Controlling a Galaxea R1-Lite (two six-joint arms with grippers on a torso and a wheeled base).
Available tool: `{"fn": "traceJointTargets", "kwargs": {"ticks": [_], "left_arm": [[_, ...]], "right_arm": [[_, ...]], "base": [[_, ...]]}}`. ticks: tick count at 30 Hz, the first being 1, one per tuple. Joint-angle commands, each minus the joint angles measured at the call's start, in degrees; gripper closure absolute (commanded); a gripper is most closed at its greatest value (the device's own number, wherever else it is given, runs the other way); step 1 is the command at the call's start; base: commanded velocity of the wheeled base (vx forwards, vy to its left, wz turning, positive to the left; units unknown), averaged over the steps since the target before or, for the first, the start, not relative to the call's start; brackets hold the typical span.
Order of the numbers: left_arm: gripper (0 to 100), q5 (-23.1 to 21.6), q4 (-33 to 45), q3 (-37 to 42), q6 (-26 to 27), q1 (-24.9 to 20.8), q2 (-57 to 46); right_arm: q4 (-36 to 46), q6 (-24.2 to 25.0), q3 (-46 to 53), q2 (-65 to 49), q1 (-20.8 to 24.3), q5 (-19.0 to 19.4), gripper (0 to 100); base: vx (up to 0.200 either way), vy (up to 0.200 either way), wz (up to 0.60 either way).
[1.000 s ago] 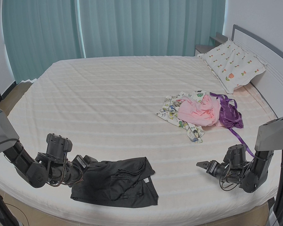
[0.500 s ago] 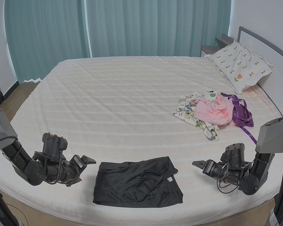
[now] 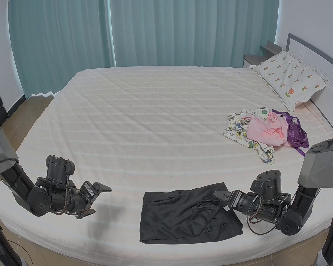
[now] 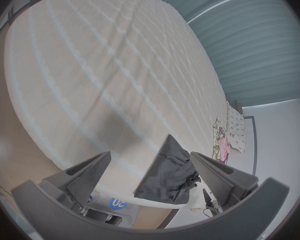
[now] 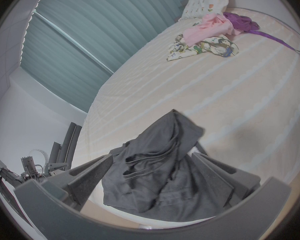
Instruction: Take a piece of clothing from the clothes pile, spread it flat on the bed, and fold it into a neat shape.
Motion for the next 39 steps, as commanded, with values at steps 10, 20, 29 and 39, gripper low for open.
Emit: {"fn": "traceJointTargets", "kwargs": {"ticks": [10,20,29,39], "left_arm": [[0,-0.1,0.0,-0.4,0.0,0.0,0.2],[0,-0.1,0.0,-0.7,0.0,0.0,0.6],[0,0.0,0.0,-0.4,0.1,-0.1,0.6],[0,0.1,0.0,-0.3,0.1,-0.1,1.1]], "right_arm": [[-2.1,-9.5,-1.0,4.1,3.4,-2.0,0],[-5.7,-18.4,3.0,8.7,2.4,-5.2,100],[-8.3,-23.8,12.2,4.4,-0.2,-7.2,100],[-8.3,-29.5,18.6,4.6,-4.5,-7.2,100]], "base": [[0.0,0.08,0.0],[0.0,0.0,0.0],[0.0,0.0,0.0],[0.0,0.0,0.0]]}}
